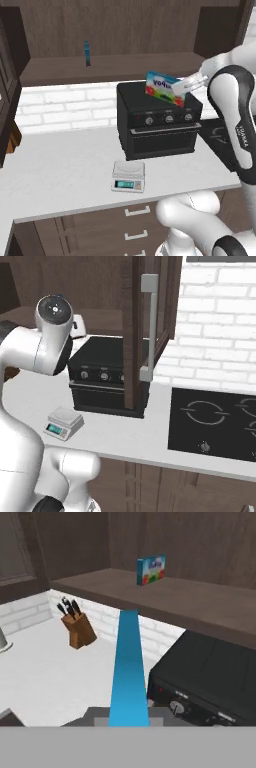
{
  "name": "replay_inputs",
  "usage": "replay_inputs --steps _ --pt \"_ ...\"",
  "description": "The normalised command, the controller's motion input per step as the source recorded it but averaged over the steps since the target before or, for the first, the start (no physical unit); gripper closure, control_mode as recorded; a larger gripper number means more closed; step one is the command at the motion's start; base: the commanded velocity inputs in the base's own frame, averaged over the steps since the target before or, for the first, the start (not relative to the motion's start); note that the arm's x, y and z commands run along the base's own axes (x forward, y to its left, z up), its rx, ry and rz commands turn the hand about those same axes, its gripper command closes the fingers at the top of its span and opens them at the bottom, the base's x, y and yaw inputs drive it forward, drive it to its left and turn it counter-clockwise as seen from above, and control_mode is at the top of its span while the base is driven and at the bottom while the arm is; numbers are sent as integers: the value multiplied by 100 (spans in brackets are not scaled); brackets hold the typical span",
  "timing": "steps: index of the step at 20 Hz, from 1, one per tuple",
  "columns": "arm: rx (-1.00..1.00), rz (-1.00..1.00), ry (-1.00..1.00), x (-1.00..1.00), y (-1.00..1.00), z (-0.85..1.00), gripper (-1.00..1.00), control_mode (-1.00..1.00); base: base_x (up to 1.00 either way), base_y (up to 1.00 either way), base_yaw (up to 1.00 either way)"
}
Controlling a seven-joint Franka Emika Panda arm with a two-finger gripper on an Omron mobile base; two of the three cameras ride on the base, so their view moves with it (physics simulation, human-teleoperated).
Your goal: Pick the boxed food and place it on the digital scale for weighing, and close the cabinet.
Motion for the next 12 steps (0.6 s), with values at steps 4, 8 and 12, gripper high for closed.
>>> replay_inputs --steps 4,8,12 --pt "0 24 0 -96 33 -38 100 -100 0 0 0" --pt "0 19 0 -58 33 -71 100 -100 0 0 0" --pt "0 13 0 -13 10 -78 100 -100 0 0 0"
